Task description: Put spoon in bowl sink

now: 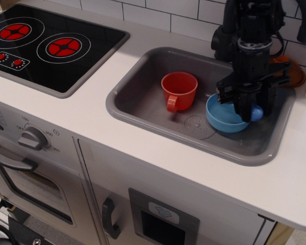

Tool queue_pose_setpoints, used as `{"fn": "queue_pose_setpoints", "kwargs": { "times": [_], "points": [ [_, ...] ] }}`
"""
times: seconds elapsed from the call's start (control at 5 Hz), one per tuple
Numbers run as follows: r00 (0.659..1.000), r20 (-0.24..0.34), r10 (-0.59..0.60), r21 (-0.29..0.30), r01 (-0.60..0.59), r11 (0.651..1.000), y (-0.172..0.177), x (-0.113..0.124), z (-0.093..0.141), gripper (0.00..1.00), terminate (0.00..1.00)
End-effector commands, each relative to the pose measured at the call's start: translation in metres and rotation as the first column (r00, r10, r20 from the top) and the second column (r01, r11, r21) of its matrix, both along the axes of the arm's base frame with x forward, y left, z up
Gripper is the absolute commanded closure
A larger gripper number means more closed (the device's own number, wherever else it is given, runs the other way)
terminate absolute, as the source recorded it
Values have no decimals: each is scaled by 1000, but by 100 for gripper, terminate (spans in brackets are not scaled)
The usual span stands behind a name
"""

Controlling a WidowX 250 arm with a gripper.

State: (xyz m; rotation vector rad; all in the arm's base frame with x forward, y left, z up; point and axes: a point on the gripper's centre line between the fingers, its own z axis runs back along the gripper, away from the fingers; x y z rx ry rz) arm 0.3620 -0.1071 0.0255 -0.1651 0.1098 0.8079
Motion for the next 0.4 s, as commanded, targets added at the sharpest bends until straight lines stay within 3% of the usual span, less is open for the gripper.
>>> {"fn": "queue_pose_setpoints", "kwargs": {
  "times": [0.0,0.2],
  "points": [
    [995,95,-27,12,26,1000,-1,6,17,100,0],
    [995,92,-32,11,31,999,-1,10,18,0,0]
  ]
}}
